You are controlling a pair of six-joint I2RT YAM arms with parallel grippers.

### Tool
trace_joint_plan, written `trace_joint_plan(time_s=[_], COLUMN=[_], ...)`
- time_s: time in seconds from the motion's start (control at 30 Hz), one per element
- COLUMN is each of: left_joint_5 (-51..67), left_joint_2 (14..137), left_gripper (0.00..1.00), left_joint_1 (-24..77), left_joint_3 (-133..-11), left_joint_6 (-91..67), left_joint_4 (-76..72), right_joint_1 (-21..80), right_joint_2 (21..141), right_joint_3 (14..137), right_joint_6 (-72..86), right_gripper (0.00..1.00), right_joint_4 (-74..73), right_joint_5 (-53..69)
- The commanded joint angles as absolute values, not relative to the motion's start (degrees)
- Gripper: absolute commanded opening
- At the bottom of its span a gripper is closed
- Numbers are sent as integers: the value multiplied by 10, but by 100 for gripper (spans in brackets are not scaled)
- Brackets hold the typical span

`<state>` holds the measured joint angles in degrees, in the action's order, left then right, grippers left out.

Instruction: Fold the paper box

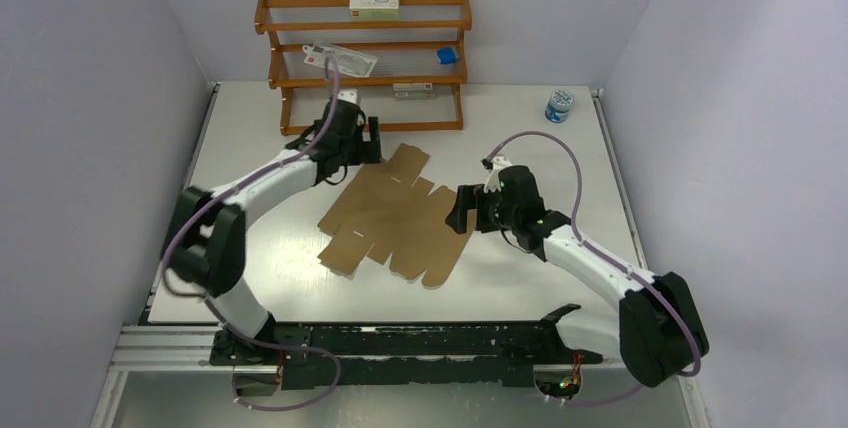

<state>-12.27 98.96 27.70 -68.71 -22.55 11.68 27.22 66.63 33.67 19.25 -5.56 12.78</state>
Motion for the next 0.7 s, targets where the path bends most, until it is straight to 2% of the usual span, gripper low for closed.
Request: trace_joint_plan(time_s=[0.0,0.23,0.67], left_joint_5=[-155,-102,-112], left_joint_2=[887,754,571], left_gripper=[98,98,98], left_joint_1=[279,276,275], left_joint_3=[-634,-497,-371], left_joint_6=[-271,-362,-447], left_joint_4=[147,185,325], right_joint_1=[250,235,150], right_joint_2=[718,796,797], right_joint_3=[356,352,324], right_joint_6=[171,184,220], right_gripper=[100,100,100], right_joint_4=[-17,41,71], right_joint_5=[121,102,-23])
